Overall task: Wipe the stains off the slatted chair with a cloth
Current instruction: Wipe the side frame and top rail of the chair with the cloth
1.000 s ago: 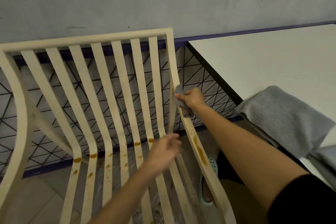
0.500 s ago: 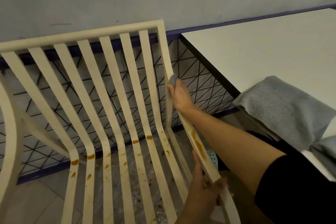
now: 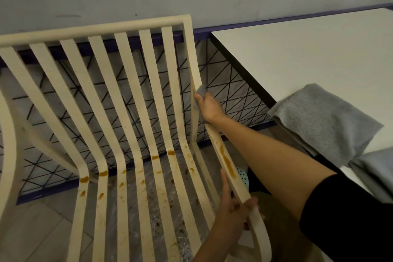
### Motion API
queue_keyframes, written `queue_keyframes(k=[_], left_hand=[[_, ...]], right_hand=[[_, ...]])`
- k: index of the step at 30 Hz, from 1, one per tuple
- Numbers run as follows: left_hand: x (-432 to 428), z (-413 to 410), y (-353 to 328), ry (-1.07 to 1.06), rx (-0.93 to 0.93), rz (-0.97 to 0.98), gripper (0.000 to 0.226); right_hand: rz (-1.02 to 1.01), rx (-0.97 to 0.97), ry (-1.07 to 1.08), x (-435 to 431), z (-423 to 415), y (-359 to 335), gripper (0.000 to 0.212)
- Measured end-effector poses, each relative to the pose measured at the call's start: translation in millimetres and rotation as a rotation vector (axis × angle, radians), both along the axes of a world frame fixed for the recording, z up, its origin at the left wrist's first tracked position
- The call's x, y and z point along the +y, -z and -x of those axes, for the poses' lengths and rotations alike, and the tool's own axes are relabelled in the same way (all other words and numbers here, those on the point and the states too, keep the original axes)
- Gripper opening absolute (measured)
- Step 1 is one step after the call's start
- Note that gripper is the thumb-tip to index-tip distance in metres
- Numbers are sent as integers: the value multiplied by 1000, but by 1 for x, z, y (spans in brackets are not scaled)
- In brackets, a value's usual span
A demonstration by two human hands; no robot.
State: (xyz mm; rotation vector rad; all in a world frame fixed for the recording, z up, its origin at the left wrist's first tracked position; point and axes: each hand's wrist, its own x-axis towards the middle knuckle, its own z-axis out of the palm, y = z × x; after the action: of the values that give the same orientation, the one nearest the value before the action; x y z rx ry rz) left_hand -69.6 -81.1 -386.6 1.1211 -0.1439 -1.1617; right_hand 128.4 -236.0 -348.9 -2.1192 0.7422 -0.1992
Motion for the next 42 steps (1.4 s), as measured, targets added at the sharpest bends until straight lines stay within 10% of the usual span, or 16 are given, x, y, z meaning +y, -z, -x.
queue_keyframes(k=[42], left_hand=[[19, 29, -13, -60, -138, -126, 97]], right_hand=[[-61, 109, -19, 29, 99, 13, 38]])
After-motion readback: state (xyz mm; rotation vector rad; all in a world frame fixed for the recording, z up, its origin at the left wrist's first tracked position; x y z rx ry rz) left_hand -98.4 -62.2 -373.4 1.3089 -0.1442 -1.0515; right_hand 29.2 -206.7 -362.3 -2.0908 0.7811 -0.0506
